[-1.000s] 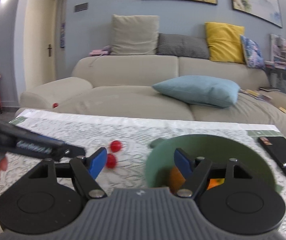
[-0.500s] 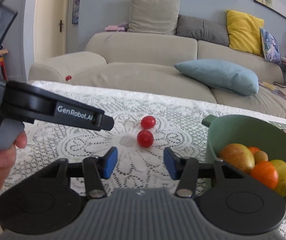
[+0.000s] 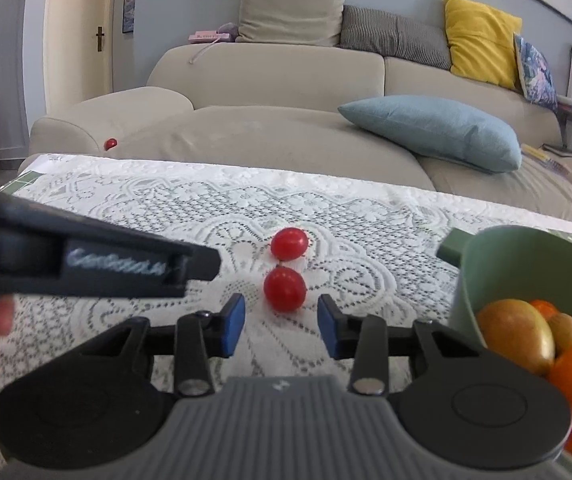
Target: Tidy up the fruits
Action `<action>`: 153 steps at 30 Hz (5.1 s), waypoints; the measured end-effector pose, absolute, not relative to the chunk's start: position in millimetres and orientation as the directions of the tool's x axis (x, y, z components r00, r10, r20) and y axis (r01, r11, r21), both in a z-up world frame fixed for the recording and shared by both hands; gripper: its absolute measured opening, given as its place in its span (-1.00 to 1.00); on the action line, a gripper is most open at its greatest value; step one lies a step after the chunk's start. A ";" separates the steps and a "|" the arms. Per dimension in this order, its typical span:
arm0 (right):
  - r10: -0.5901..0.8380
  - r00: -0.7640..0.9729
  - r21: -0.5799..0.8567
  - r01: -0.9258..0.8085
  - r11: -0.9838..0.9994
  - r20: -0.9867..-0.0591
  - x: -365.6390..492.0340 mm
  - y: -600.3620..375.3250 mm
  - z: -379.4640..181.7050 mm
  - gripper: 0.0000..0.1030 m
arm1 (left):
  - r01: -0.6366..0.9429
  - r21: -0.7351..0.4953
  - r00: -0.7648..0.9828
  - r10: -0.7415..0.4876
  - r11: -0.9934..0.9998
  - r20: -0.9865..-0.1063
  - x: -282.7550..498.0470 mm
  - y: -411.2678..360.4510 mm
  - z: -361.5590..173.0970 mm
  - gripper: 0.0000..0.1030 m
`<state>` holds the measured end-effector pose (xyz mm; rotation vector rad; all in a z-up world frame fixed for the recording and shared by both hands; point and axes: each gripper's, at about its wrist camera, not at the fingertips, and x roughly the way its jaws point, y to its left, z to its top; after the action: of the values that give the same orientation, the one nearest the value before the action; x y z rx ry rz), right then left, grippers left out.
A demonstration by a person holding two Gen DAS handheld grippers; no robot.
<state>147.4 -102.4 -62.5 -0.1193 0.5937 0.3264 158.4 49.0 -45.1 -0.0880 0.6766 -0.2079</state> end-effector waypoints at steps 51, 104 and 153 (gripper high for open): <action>0.326 0.806 0.143 -0.295 0.945 -0.494 181.7 -149.4 -10.9 -0.52 | 0.194 -0.129 0.768 -0.233 0.972 -0.597 193.2 39.5 -43.6 -0.11; 0.380 0.790 0.321 -0.245 0.915 -0.481 148.0 -242.0 29.1 -0.51 | 0.303 -0.051 0.773 -0.277 0.952 -0.571 152.6 -50.5 11.4 -0.35; 0.229 0.869 0.173 -0.168 0.970 -0.439 74.9 -307.9 37.0 0.11 | 0.510 0.014 0.706 -0.410 0.860 -0.578 71.7 -92.9 25.1 0.24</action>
<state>74.9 -307.9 37.0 0.1311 0.4750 0.2086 71.7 -92.9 25.1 0.1781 0.5975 -0.5142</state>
